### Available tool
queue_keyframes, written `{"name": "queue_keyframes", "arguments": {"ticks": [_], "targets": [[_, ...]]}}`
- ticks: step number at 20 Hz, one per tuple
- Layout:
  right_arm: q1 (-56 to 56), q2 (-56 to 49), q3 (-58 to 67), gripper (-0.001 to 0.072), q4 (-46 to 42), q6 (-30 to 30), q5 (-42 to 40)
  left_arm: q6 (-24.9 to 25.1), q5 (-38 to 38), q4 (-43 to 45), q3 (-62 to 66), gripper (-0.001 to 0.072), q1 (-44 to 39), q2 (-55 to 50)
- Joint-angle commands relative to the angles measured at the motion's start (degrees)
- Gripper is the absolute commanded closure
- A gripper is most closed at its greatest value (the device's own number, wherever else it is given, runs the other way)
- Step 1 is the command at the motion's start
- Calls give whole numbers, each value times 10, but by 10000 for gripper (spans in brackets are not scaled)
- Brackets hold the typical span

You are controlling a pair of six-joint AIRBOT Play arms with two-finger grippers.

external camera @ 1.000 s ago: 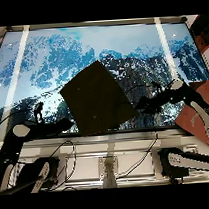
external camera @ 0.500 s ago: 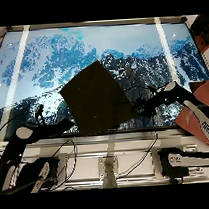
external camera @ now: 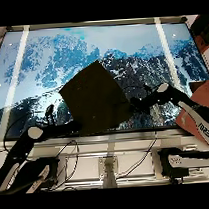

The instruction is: Fold the clothes and pants, and hang the long-sleeved shirts on hangers.

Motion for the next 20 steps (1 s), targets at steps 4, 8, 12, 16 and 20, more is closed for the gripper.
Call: {"name": "queue_keyframes", "arguments": {"ticks": [4, 8, 12, 16, 20], "targets": [[3, 43, 2, 674, 14, -76, -16, 50, 43, -107, 0, 25, -65, -135], [3, 123, 2, 674, 24, -108, -57, 164, 49, -254, 0, 235, -78, -186], [3, 205, 2, 674, 24, -126, -91, 249, 44, -321, 17, 681, -77, -195], [3, 298, 5, 674, 24, -169, -153, 320, -6, -338, 141, 683, -47, -171], [3, 395, 68, 675, 18, -236, -177, 321, -36, -294, 303, 683, 8, -105]]}}
